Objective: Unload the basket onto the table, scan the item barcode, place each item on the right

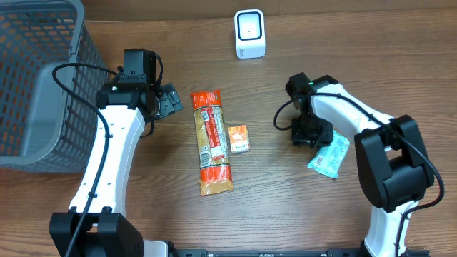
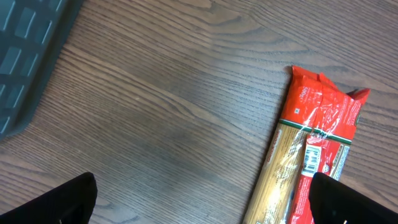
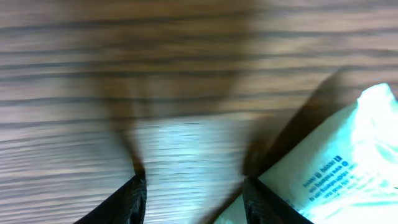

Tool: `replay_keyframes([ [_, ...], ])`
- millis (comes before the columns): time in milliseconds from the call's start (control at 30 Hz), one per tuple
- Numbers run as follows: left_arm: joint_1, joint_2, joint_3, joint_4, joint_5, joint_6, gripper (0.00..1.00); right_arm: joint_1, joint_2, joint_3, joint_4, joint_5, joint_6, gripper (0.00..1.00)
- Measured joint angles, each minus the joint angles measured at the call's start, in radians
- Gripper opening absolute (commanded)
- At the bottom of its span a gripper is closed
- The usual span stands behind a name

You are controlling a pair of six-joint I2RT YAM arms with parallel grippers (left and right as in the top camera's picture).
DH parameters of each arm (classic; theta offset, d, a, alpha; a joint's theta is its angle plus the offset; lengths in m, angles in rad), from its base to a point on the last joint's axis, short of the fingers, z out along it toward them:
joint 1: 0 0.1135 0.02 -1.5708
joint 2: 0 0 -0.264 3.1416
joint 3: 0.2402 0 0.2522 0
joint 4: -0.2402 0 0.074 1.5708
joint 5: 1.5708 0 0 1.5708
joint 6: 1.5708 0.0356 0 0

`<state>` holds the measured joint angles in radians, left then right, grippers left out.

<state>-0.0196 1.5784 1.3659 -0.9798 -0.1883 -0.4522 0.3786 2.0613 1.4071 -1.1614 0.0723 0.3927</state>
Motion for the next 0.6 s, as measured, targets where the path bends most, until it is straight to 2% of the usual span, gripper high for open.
replay_keyframes([
  [333,0.0,0.0,0.0,0.0,0.0,0.0,1.0,-0.045,-0.014,-0.016,-0.015,0.048,0.011,0.5],
  [600,0.0,0.0,0.0,0.0,0.0,0.0,1.0,0.039,-0.109,-0.028,0.136,-0.18,-0.036,0.53],
])
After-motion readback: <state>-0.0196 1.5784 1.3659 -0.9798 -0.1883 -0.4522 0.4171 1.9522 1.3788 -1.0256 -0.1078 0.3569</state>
